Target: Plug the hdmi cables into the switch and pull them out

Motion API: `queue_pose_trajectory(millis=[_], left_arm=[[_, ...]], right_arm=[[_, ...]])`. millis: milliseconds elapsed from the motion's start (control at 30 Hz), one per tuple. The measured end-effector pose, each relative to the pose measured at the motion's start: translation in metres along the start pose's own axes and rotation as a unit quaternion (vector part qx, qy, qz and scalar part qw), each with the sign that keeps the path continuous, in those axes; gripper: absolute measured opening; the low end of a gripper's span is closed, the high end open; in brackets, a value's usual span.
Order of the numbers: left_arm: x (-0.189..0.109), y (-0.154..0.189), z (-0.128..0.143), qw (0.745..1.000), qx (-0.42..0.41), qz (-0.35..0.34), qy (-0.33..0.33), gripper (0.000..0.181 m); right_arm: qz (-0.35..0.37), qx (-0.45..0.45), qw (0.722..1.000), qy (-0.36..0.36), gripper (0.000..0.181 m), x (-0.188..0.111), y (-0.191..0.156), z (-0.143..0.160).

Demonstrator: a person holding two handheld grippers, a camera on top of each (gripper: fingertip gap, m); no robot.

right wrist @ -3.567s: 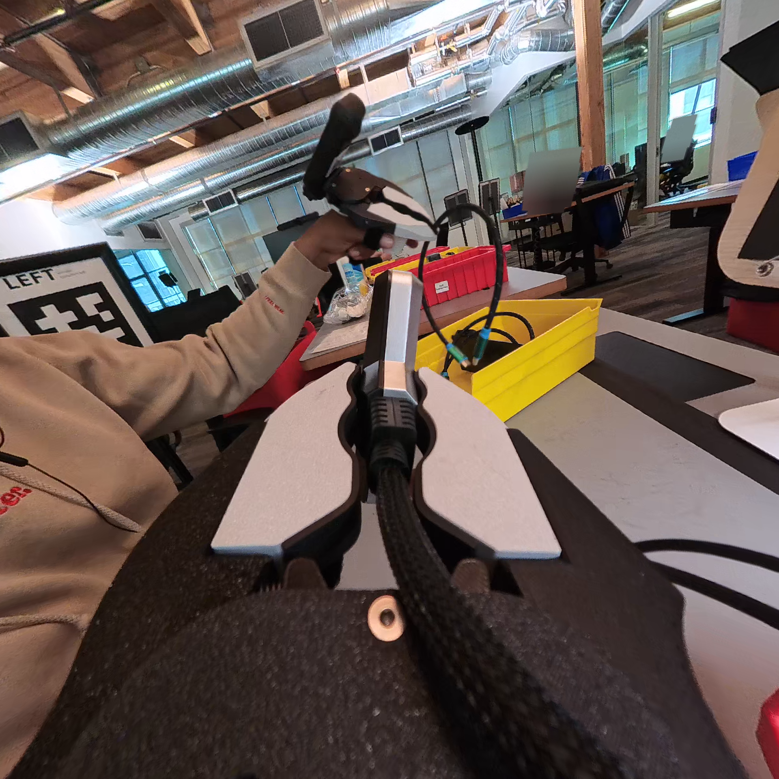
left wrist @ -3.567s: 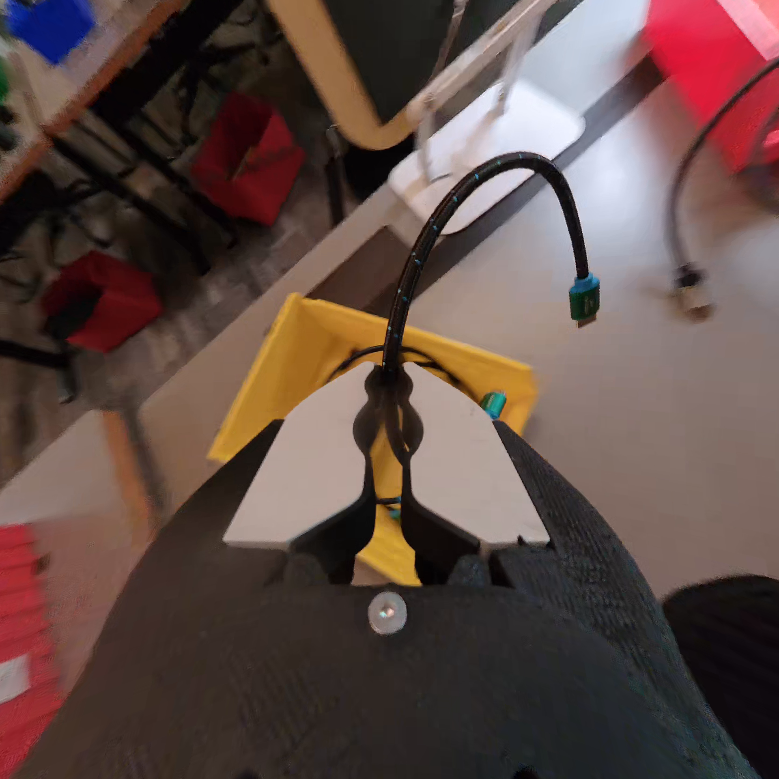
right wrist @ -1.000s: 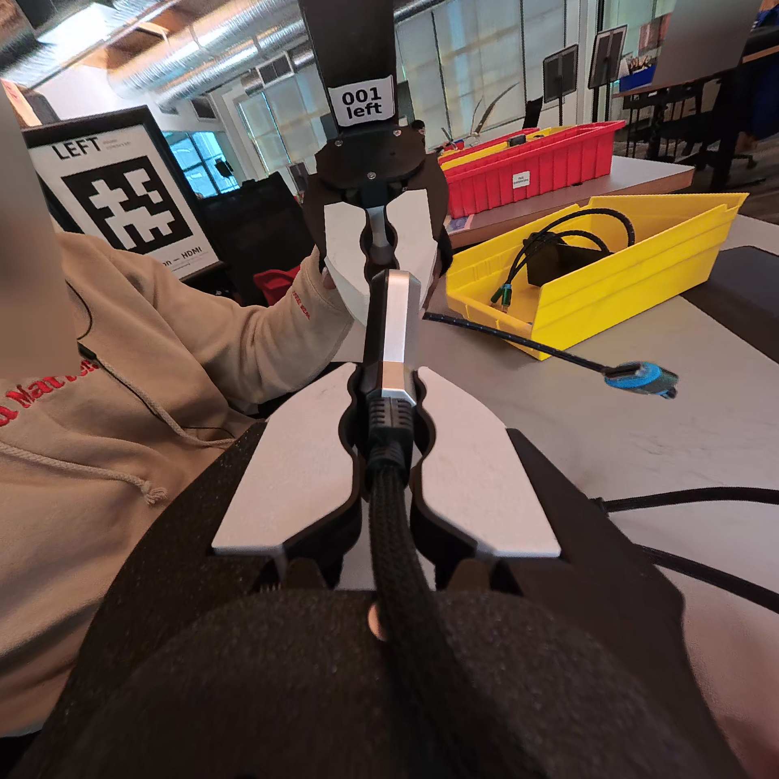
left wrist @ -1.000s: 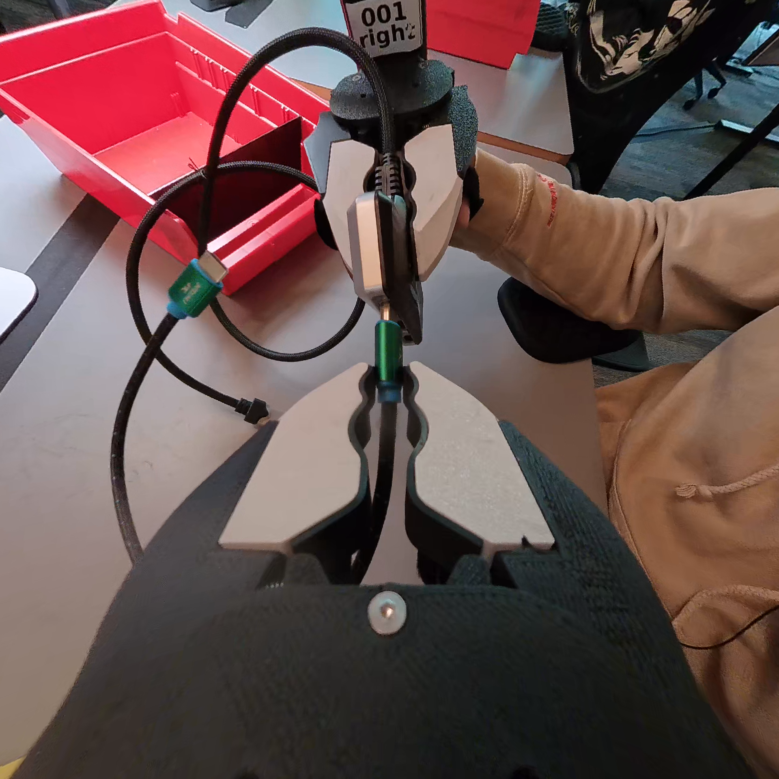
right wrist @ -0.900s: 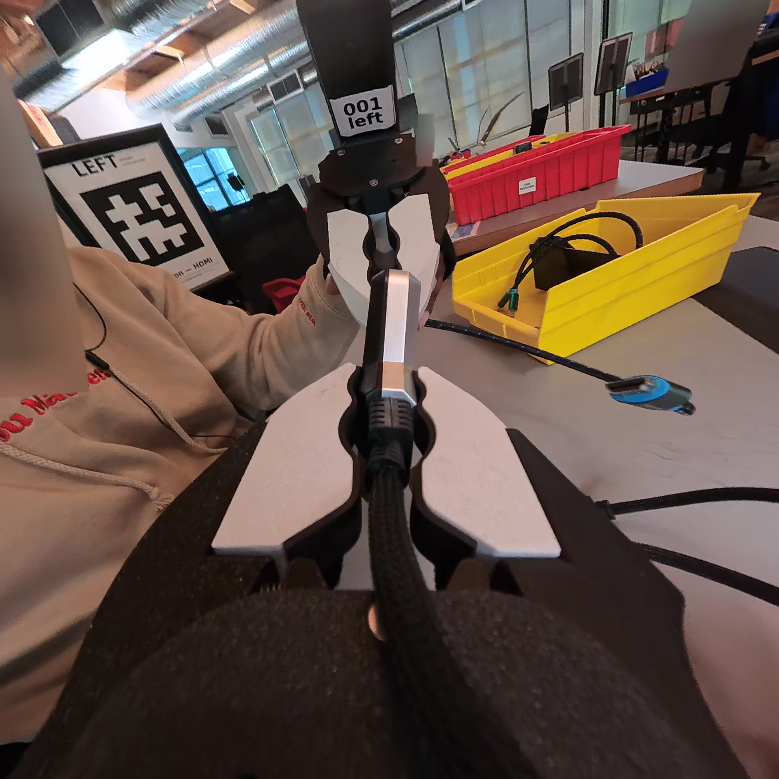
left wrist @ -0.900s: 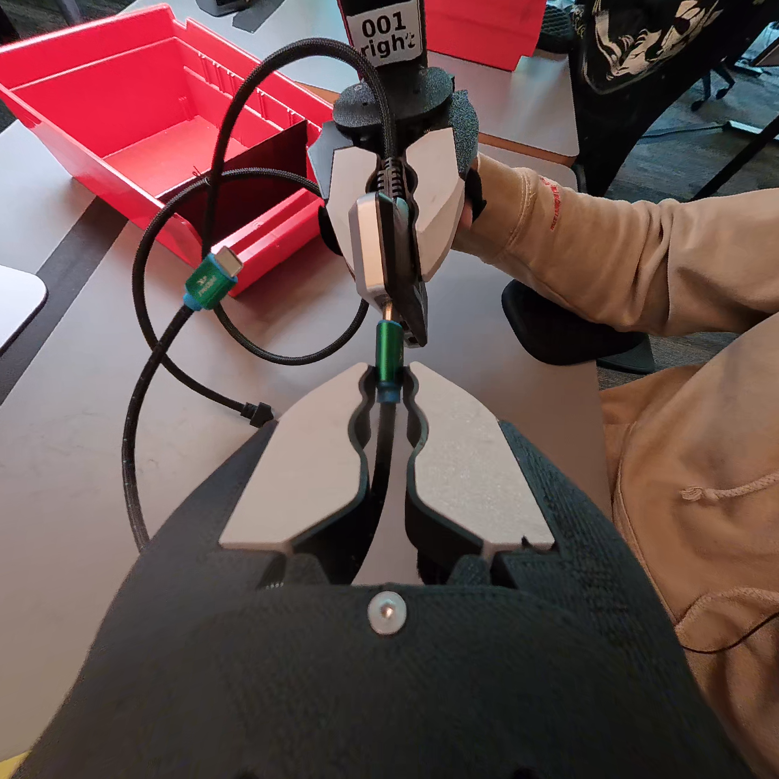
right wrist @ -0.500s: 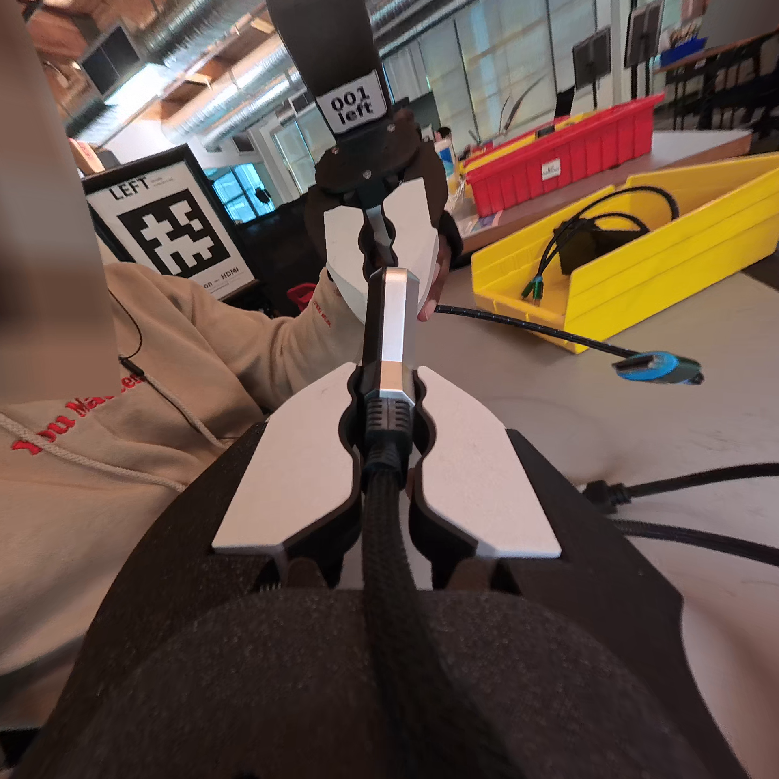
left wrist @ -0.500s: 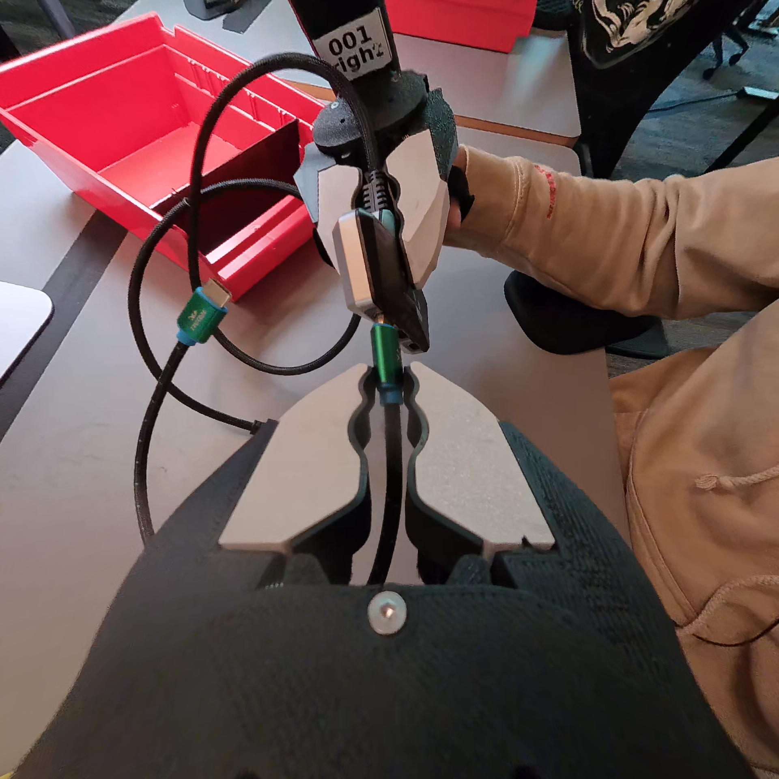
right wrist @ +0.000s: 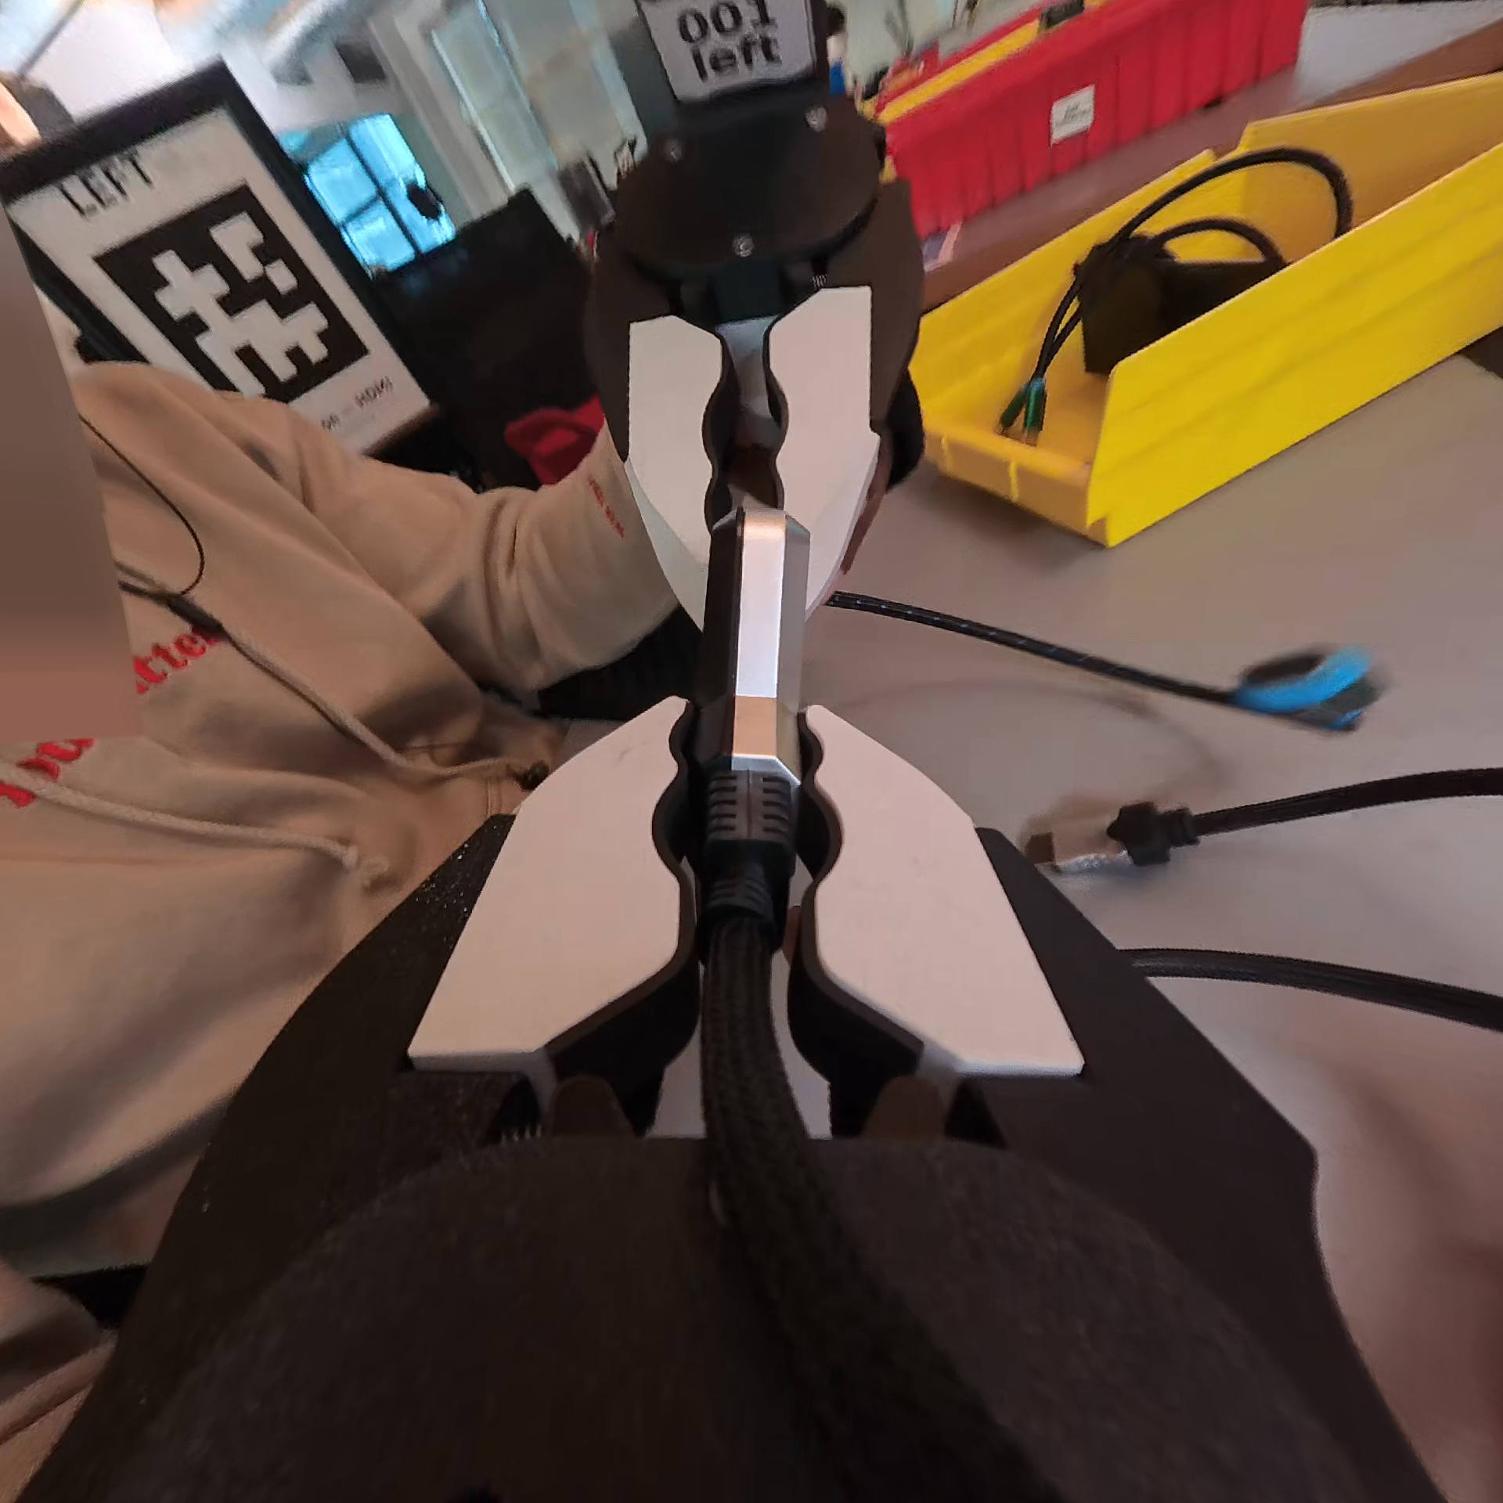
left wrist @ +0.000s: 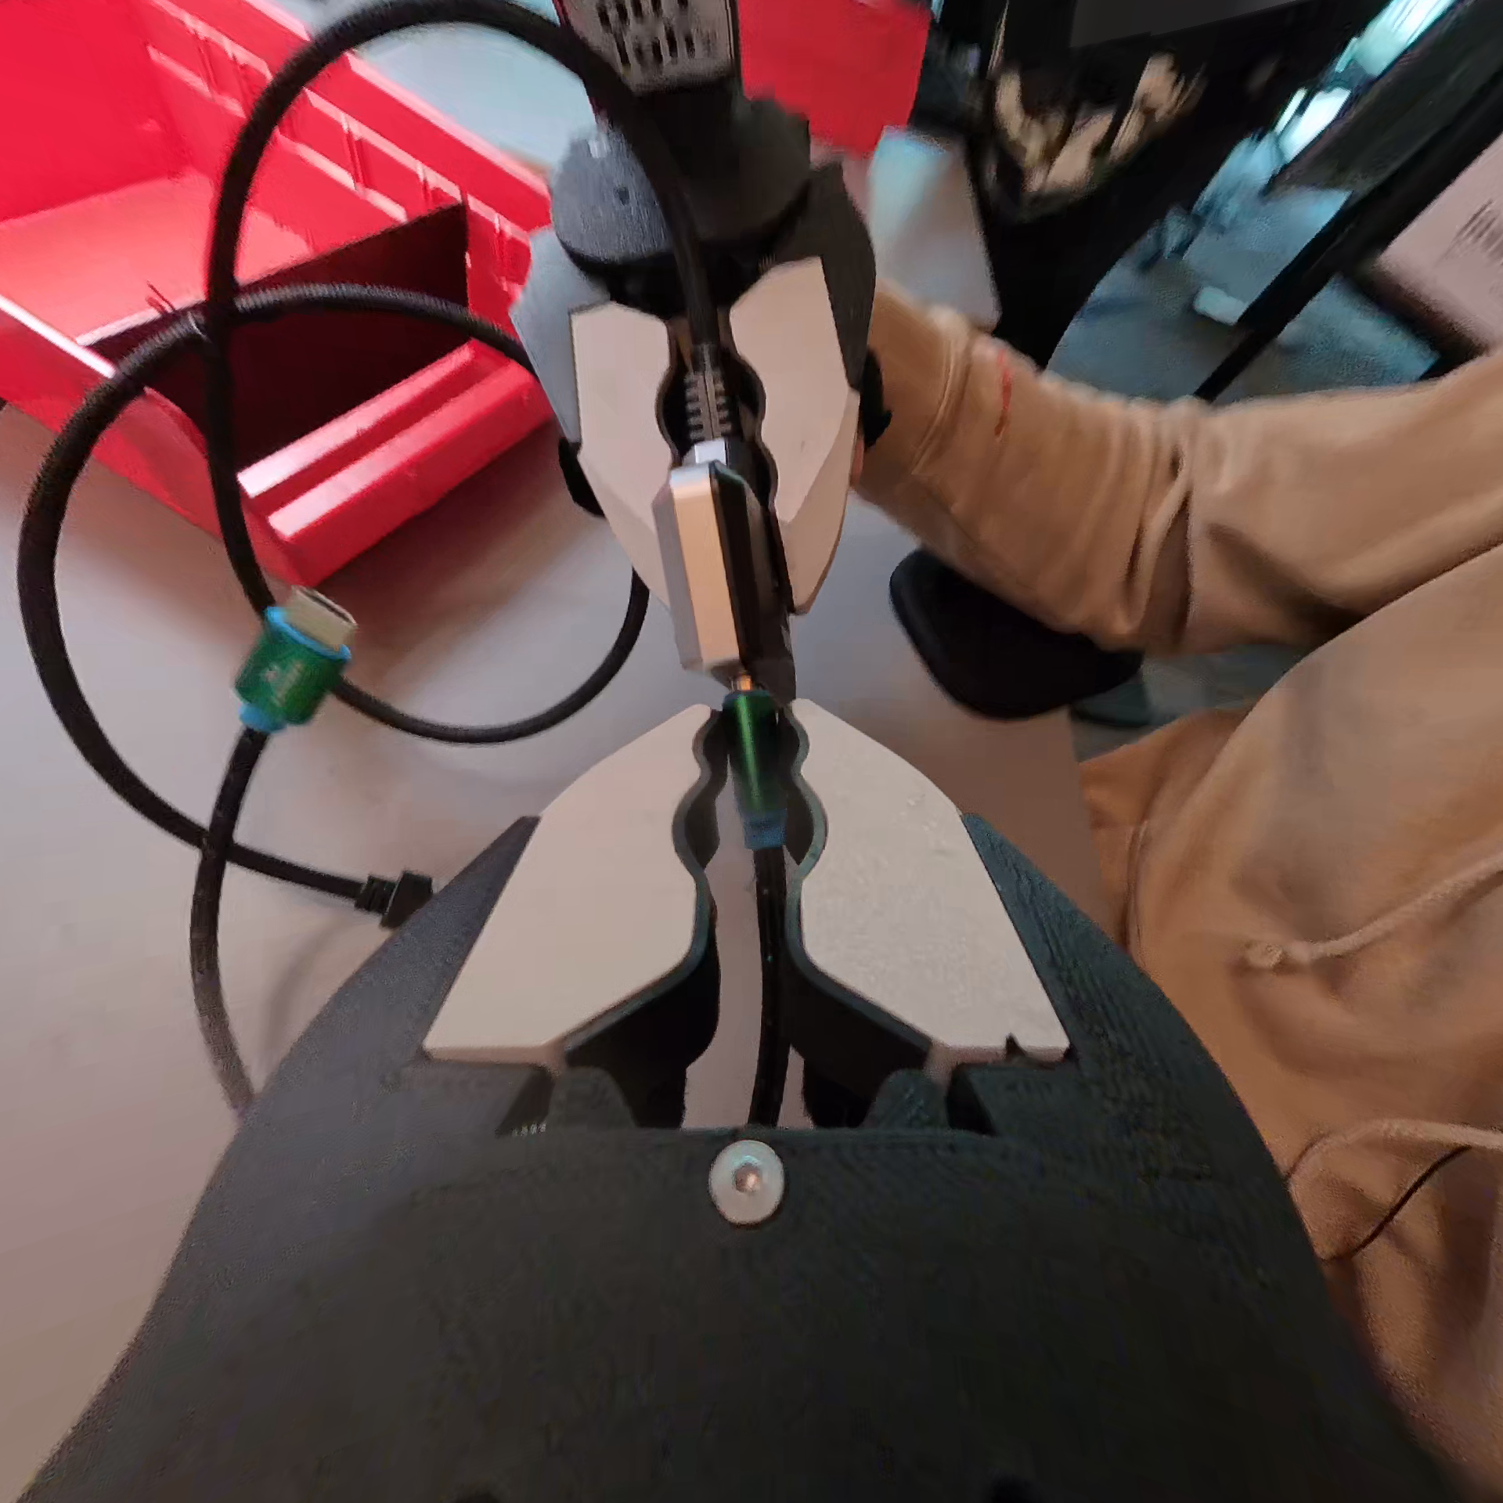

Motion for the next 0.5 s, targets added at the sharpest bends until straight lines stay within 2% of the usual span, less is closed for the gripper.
queue_pose_trajectory(millis=[67, 167, 233, 333, 400, 500], left_arm=[[-0.005, -0.003, -0.009, 0.998, -0.029, 0.026, 0.054, 0.012], [0.0, 0.002, 0.001, 0.999, -0.005, 0.03, 0.014, 0.012], [0.001, 0.001, 0.0, 0.999, -0.013, 0.028, 0.017, 0.012], [0.002, -0.006, 0.007, 1.0, -0.011, 0.008, 0.005, 0.012], [-0.004, -0.008, 0.002, 0.999, -0.01, -0.002, 0.032, 0.013], [-0.015, -0.007, 0.004, 0.999, 0.025, -0.029, 0.016, 0.019]], right_arm=[[-0.011, 0.006, 1.0, 0.022, 0.022, -0.003, -0.002, -0.006], [-0.005, -0.005, 1.0, -0.016, 0.022, 0.002, -0.001, 0.003], [-0.02, 0.007, 1.0, -0.006, 0.022, 0.0, -0.001, 0.003], [0.013, -0.003, 1.0, -0.011, 0.022, 0.002, 0.007, 0.005], [0.012, -0.013, 1.0, 0.018, 0.022, 0.001, 0.007, -0.002], [0.007, -0.021, 0.999, 0.036, 0.022, 0.001, 0.006, -0.007]])
Point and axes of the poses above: each gripper's, where its closed fingertips meet, x out along the fingers, z out of its underside, y = z × x across the jaws, the point moved 3 cm from there along -x, back along the fingers, and after that the axes turned 10 degrees about x, right-handed, at the moved point
